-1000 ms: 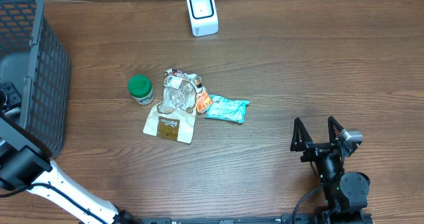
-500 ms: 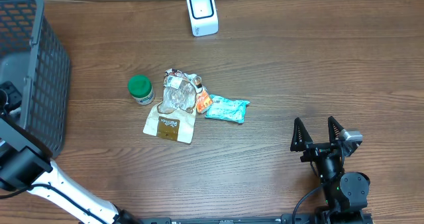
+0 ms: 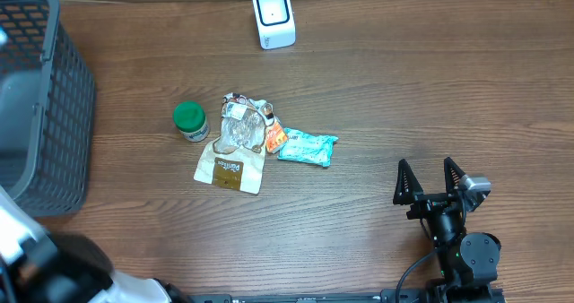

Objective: Scan the item barcode
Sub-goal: 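Carry the tissue pack past the scanner and release it right of the teal packet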

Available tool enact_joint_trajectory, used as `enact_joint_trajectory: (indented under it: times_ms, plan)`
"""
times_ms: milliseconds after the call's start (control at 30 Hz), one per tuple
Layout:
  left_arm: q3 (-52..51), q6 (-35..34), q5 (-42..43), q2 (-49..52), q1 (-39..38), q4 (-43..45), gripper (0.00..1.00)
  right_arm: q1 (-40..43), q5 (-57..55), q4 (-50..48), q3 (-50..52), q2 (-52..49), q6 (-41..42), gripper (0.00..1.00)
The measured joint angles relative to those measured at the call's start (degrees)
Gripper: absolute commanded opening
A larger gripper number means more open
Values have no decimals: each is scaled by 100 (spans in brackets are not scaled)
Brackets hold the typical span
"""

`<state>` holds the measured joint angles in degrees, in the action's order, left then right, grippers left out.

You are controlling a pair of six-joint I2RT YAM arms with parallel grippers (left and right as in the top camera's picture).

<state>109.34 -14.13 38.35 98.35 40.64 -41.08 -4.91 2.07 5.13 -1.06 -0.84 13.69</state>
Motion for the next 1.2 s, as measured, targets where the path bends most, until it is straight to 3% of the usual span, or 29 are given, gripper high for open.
enact_joint_trajectory:
  times_ms: [100, 233, 367, 500, 733, 1200]
  plan:
    - [48, -46, 376, -675, -494, -315, 4, 0, -2, 0, 0, 0, 2, 100]
    - [72, 133, 271, -1191, -1585, -1049, 4, 0, -2, 2, 0, 0, 0, 100]
    - [24, 424, -472, -1176, -3075, -1904, 4, 0, 2, 4, 0, 0, 0, 100]
    - [-411, 590, -1285, -929, -4387, -2162, 5, 0, 0, 0, 0, 0, -2, 100]
    - [-1412, 634, -2002, 197, -6245, -1368, 4, 0, -2, 0, 0, 0, 0, 100]
    - [-1541, 87, -2173, 1987, -7803, 122, 4, 0, 0, 2, 0, 0, -2, 100]
